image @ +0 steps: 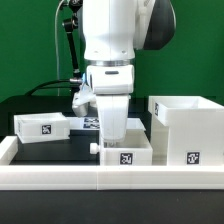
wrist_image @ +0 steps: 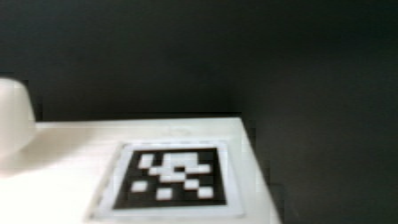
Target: Assemble drawer
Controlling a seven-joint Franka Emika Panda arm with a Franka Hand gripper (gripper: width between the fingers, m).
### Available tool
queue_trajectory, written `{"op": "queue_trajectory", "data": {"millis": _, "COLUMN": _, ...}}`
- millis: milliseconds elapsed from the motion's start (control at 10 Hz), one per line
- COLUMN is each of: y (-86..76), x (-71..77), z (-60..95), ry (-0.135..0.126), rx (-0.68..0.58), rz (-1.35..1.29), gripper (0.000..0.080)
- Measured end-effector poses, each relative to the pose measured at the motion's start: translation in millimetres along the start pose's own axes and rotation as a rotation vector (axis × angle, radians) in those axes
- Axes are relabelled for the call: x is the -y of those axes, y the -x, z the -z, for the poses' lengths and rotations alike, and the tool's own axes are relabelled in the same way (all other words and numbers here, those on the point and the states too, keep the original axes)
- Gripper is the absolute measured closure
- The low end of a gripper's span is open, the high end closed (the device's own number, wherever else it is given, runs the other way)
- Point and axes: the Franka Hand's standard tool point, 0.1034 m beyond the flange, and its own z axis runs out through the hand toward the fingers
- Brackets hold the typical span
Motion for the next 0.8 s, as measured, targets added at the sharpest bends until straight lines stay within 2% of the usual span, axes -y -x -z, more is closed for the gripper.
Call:
{"op": "queue_trajectory", "data": {"millis": 300, "y": -12.6, "x": -5.4, "z": 0.3, "ry": 0.005, "rx": -0.001, "rz": 0.016, "gripper": 0.0757}}
{"op": "queue_trajectory", "data": {"millis": 800, "y": -12.1, "x": -4.4, "z": -4.9, "ry": 0.016, "rx": -0.004, "rz": 0.009, "gripper": 0.0757}}
